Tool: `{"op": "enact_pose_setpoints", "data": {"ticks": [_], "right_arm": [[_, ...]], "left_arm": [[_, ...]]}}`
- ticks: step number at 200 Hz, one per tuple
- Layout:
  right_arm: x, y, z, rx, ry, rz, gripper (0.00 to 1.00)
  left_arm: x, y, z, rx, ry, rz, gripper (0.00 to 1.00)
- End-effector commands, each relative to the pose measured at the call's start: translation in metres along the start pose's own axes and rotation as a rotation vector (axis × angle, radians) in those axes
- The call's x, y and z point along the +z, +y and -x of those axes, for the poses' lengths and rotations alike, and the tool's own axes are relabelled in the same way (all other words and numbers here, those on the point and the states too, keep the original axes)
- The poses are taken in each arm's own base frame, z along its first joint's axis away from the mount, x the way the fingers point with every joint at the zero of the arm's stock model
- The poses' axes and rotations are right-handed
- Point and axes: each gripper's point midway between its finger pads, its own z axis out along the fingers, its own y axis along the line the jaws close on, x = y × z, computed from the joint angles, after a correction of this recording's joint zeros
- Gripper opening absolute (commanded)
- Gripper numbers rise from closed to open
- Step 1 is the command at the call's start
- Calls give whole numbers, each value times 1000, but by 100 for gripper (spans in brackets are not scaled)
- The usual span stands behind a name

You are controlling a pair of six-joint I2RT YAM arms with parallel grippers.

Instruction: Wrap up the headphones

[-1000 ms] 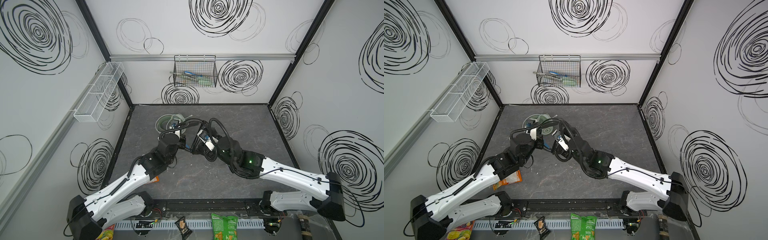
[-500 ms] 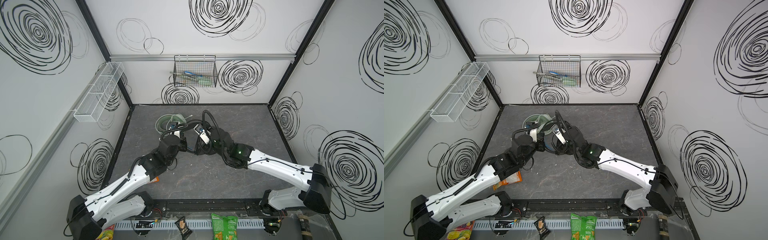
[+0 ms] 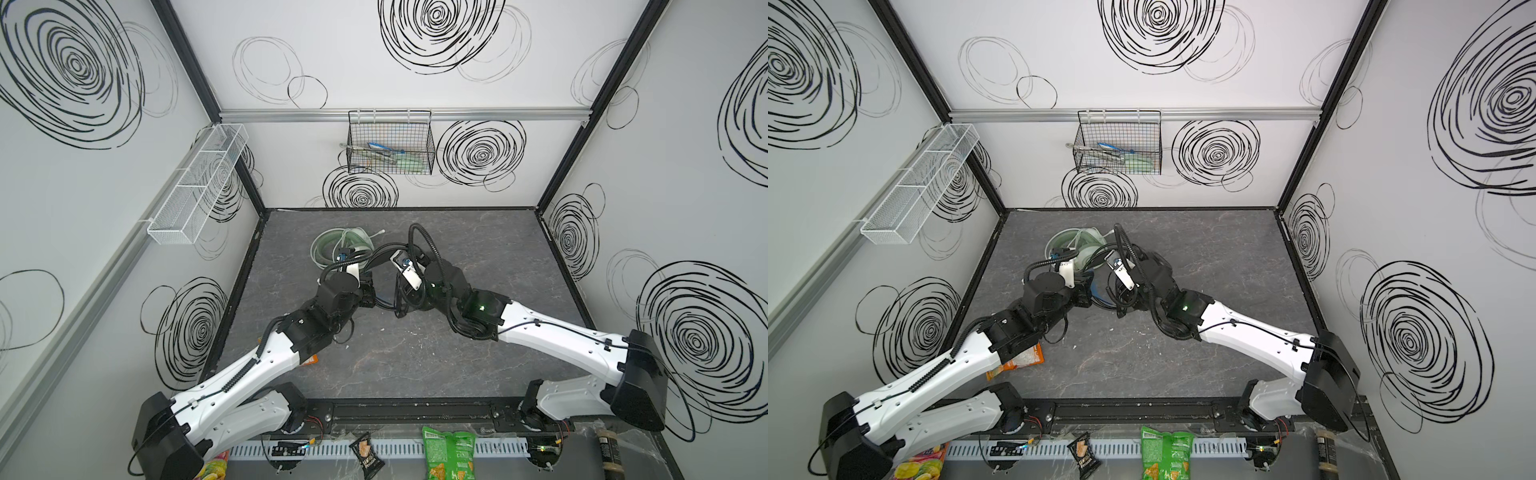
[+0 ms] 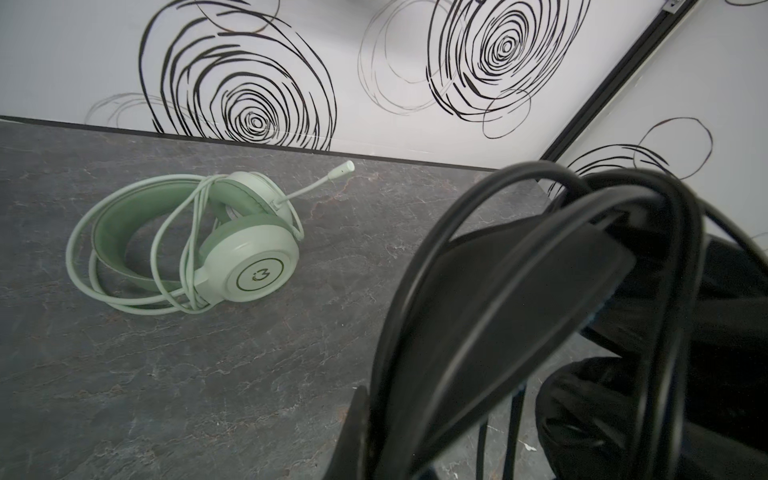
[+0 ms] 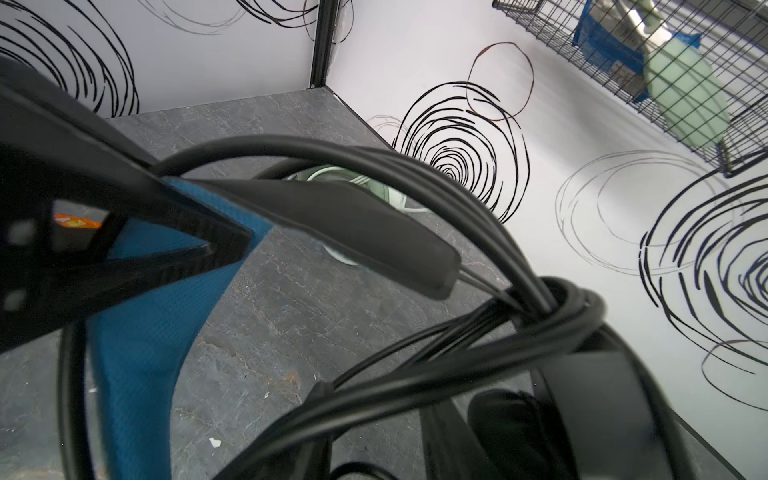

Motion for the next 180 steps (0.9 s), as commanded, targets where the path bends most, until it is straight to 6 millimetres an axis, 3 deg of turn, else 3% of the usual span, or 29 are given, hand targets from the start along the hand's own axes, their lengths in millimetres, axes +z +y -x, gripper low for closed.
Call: {"op": "enact_pose_setpoints", "data": {"ticks": [1,76,122,180], "right_arm": [[-12,-25,-4,15,-3,-93,41],[-31,-23,-23,53,-23,-68,50],[-36,-12,-39,81,-45,-23,58],[-44,-20,-42,111,-81,-32,67]], "left_arm": [[-6,-30,29,-82,-80,-172,0],[27,1,1,-89,7,-65,0],[47,4,-4,-102,37,-31,0],[59,2,-1,-104,48,-5,0]]}}
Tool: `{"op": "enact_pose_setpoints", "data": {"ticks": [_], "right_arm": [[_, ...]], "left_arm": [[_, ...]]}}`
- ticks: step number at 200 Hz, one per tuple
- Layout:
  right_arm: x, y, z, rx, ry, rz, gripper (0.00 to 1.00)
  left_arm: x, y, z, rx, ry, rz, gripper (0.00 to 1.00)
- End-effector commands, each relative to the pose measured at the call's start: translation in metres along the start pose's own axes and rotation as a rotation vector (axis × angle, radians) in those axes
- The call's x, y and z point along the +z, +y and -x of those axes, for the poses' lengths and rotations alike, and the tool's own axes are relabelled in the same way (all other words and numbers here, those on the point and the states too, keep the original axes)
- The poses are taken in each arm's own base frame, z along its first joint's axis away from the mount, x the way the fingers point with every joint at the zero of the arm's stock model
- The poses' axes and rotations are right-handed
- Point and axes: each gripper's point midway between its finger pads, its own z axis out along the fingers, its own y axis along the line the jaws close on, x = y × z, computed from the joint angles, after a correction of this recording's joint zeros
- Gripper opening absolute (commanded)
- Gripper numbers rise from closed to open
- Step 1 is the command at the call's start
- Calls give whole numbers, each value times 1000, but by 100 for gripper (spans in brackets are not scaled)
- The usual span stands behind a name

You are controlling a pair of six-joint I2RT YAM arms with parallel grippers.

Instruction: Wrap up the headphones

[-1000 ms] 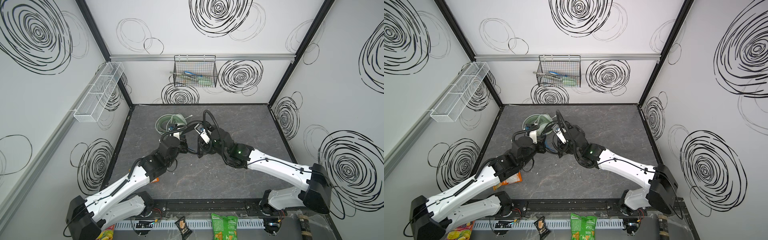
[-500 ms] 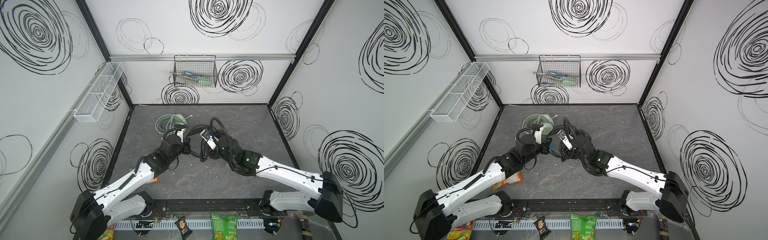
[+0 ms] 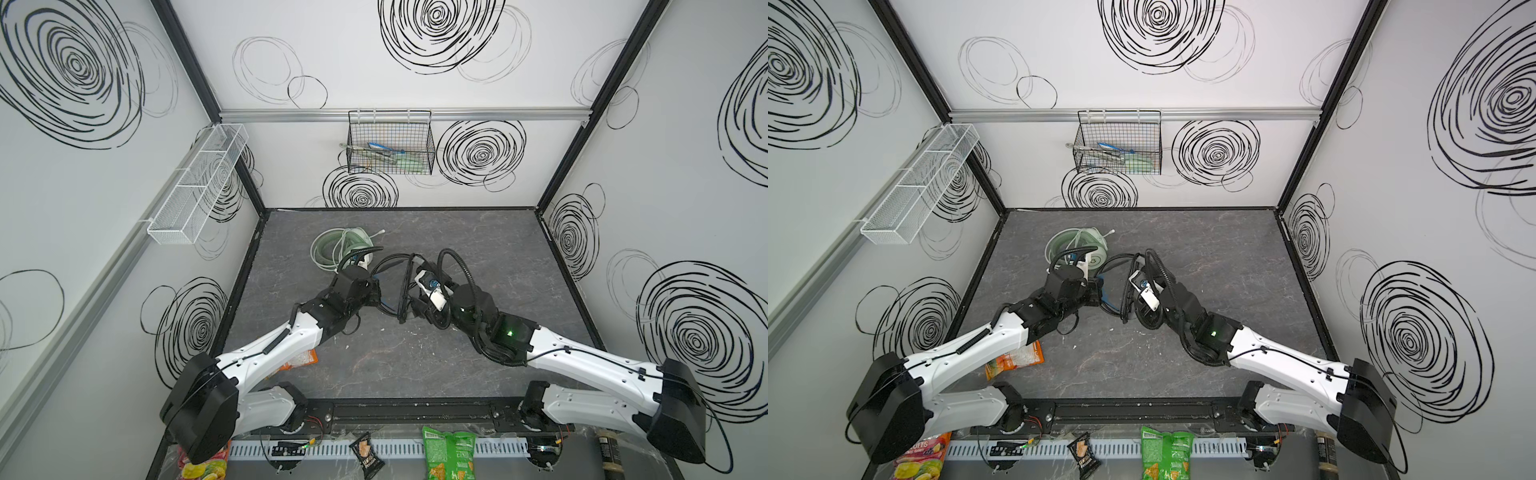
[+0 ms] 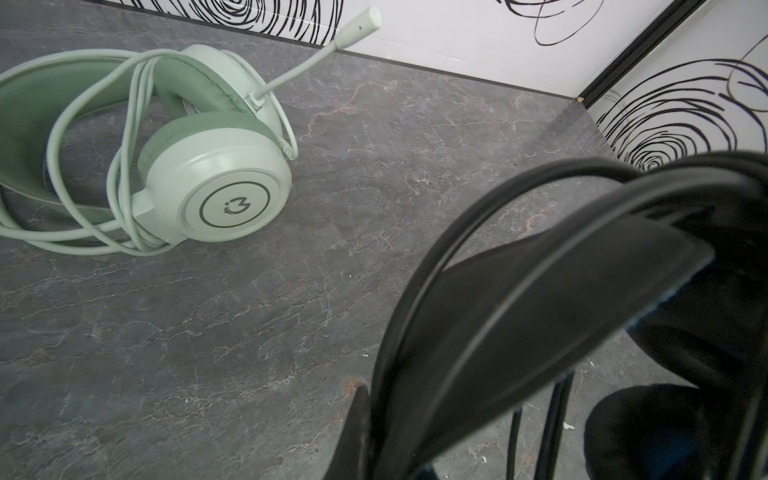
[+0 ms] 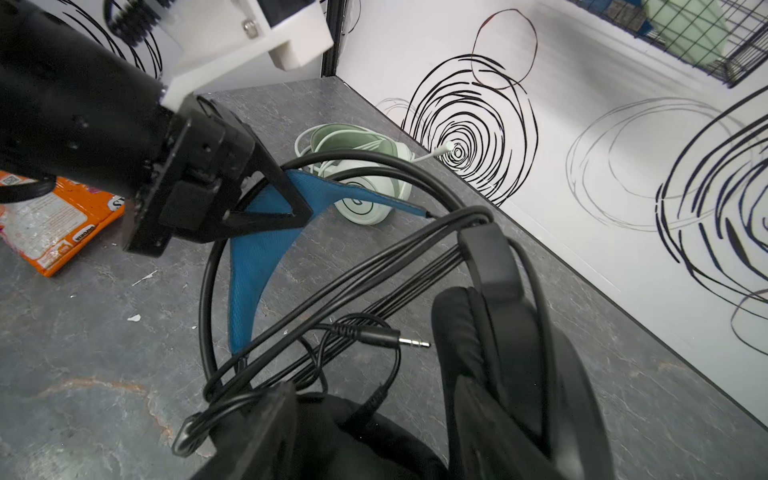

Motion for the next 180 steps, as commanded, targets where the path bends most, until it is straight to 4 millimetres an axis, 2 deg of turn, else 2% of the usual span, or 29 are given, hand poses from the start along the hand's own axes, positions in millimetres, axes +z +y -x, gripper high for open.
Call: {"op": "enact_pose_setpoints", "data": {"ticks": [1,24,53,62,70,98,126,150,180], "right_arm": [[-6,-19,13,43,-55,-61,67],[-13,-26,21,46,-83,-77,71],[-28,-37,46,44,-144,-98,78],[-31,-41,53,40,-158,-108,86],[-33,-44,57,34,-162,-113,100],[-40,-57,68,35,-182,-144,97],[-50,-74,71,49,-192,-187,97],[-61,-93,67,63,-196,-247,97],[-77,-125,57,91,-197,-339,97]], "left_arm": [[-11,-25,49,-64,-141,-74,0],[-10,-24,51,-64,-139,-59,0],[-5,-27,56,-67,-139,-51,0],[-3,-28,58,-71,-141,-49,0],[0,-30,61,-75,-142,-47,0],[14,-36,68,-82,-130,-49,0],[30,-40,72,-86,-113,-47,0],[47,-42,80,-95,-105,-47,0],[80,-44,92,-120,-95,-38,0]]}}
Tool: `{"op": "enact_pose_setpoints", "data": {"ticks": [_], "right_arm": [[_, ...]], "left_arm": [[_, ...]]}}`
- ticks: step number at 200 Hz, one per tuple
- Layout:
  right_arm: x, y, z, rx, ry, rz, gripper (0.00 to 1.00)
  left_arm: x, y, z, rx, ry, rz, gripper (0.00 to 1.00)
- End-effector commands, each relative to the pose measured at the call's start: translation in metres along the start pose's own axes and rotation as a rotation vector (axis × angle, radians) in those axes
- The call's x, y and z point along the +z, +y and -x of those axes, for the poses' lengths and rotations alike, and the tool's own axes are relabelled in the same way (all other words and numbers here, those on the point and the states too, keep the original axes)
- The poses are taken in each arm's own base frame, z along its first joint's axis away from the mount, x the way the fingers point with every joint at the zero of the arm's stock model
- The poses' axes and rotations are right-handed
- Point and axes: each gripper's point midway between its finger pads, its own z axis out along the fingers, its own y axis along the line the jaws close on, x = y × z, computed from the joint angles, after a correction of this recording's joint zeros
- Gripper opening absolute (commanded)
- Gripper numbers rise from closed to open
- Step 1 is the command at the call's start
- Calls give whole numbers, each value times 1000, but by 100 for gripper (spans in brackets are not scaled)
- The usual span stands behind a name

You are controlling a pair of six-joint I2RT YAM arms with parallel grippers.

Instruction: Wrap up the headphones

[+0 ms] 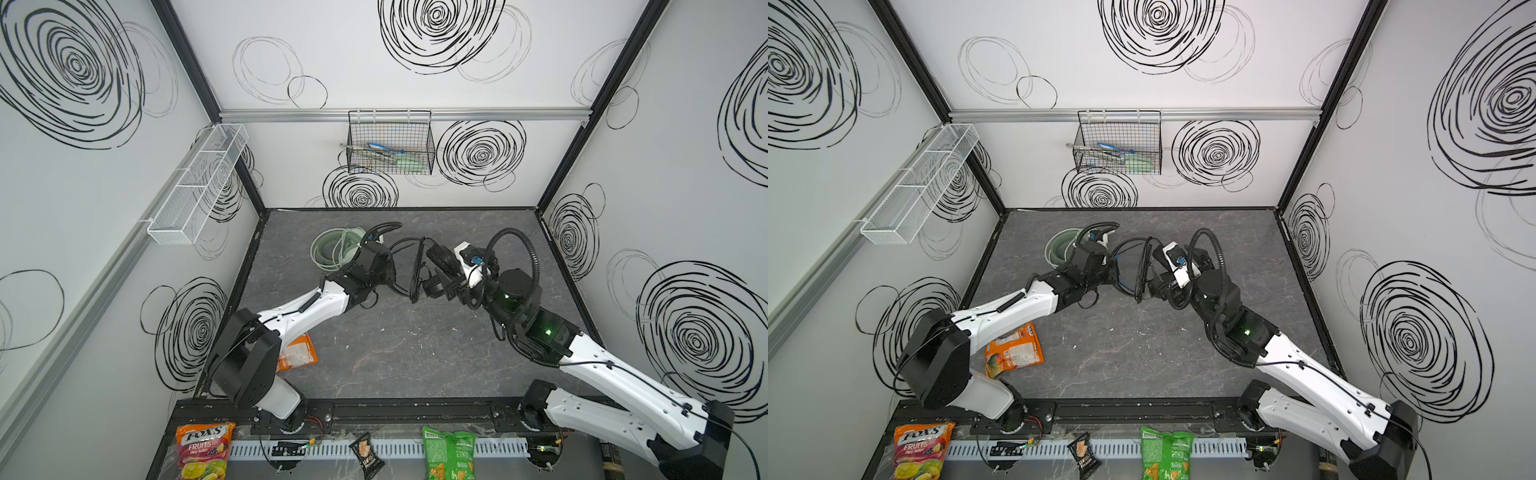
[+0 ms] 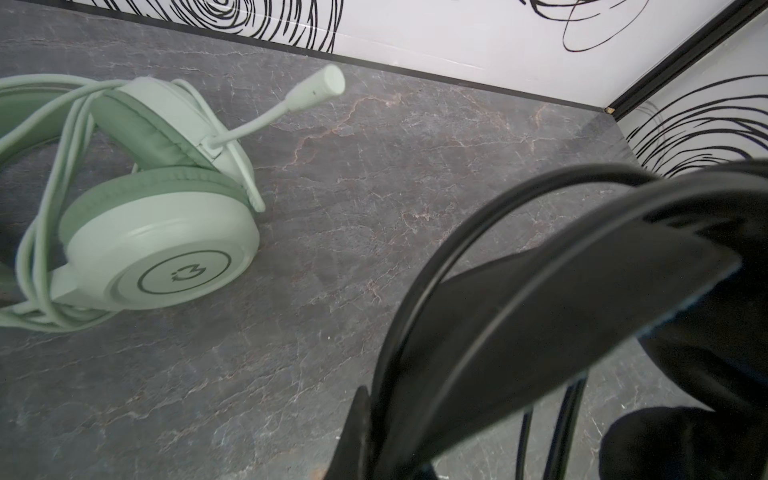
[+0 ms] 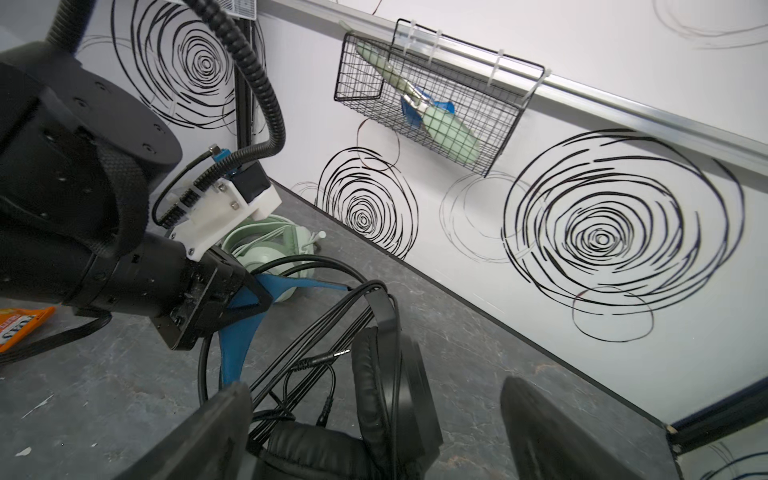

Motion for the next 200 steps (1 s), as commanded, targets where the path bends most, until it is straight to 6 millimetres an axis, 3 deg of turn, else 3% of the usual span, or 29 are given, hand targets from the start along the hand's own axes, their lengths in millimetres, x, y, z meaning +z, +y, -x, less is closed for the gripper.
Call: {"op": "enact_pose_setpoints", "data": {"ticks": [1,29,81,140,166,200], "right_arm": [[-9,-29,2,13,-10,-83,97],[-16,-44,1,62,-29,-103,97],[-17,-50,-13,121,-23,-102,97],[-15,-51,-17,149,-26,-90,97],[-15,-52,-19,153,-26,-92,97],[-14,-53,-21,155,-25,-94,97]], "left_arm": [[11,-25,52,-92,-123,-90,0],[50,-17,53,-131,-88,-65,0],[97,-3,47,-173,-43,-5,0],[125,14,36,-184,9,57,2],[132,17,32,-170,20,72,17],[133,16,28,-170,20,80,17]]}}
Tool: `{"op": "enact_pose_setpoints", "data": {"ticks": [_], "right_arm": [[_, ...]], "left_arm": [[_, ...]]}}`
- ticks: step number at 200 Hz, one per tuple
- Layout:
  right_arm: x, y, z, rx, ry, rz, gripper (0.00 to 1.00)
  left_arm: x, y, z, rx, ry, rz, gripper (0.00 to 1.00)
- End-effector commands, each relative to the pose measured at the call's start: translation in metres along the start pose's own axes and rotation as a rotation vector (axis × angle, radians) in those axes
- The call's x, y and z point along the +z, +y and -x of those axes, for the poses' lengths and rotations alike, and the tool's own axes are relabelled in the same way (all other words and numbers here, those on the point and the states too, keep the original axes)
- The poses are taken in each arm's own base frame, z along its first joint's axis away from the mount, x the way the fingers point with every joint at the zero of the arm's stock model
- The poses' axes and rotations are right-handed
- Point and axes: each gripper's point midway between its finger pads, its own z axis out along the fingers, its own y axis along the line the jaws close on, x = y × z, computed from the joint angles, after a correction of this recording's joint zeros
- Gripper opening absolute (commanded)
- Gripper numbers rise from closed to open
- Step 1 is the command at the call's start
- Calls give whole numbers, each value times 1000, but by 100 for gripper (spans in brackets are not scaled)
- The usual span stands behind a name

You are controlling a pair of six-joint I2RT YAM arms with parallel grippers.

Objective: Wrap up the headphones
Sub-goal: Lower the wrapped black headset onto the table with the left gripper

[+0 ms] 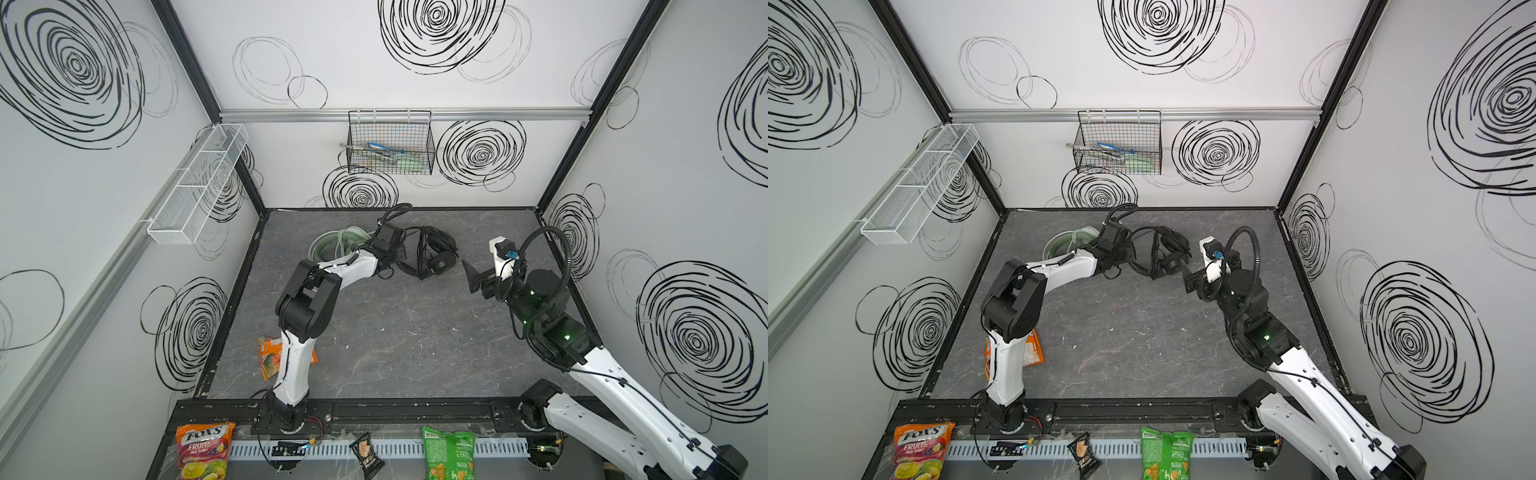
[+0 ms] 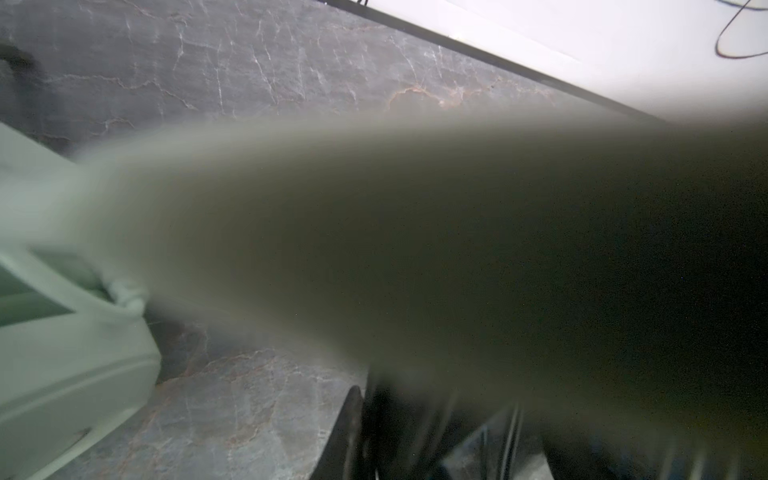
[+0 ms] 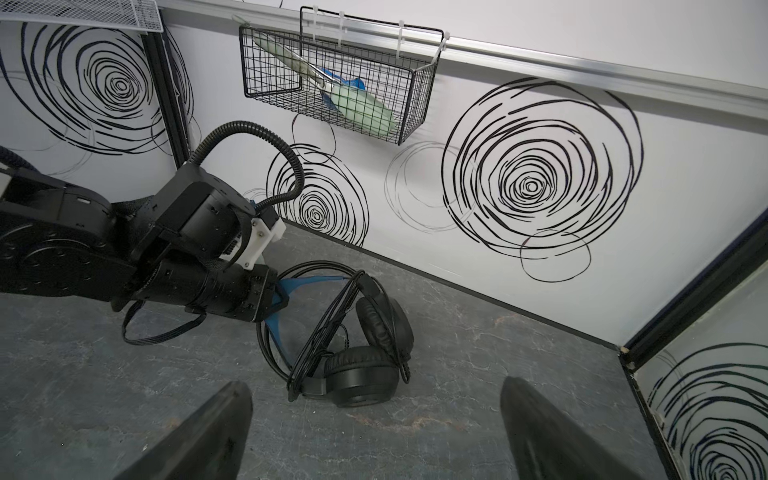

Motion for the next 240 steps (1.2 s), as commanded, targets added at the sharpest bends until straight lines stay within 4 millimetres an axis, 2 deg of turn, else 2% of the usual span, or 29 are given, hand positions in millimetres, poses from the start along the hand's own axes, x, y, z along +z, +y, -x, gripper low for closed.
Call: {"op": "enact_pose_setpoints", "data": {"ticks": [1,25,45,67,86,137,170,189,206,228,240], "right_arm": [[-2,-1,6,23,-36,2,97],[-2,-3,6,25,-38,1,97],[-3,-3,5,26,-39,-1,97],[-4,-5,5,31,-45,-5,97],[-4,-4,4,34,-43,-2,97],[-6,-5,-3,46,-39,-3,98],[-10,-7,-14,66,-55,-22,97],[-10,-10,-26,92,-63,-43,97],[-11,-13,-39,115,-72,-65,97],[-12,-27,-58,144,-90,-149,97],[-15,-44,-69,176,-107,-238,97]], "left_arm": [[-2,-10,23,-54,-67,-34,17],[0,-12,21,-57,-64,-37,18],[-1,-12,21,-56,-68,-31,34],[-10,-21,28,-24,-94,-28,50],[-21,-30,37,2,-119,-37,59],[-68,-51,65,67,-192,-77,80],[-117,-65,70,140,-237,-117,94],[-152,-57,70,174,-261,-128,100],[-189,-39,68,221,-293,-114,96],[-229,0,62,262,-334,-79,96],[-247,25,57,279,-367,-45,96]]}}
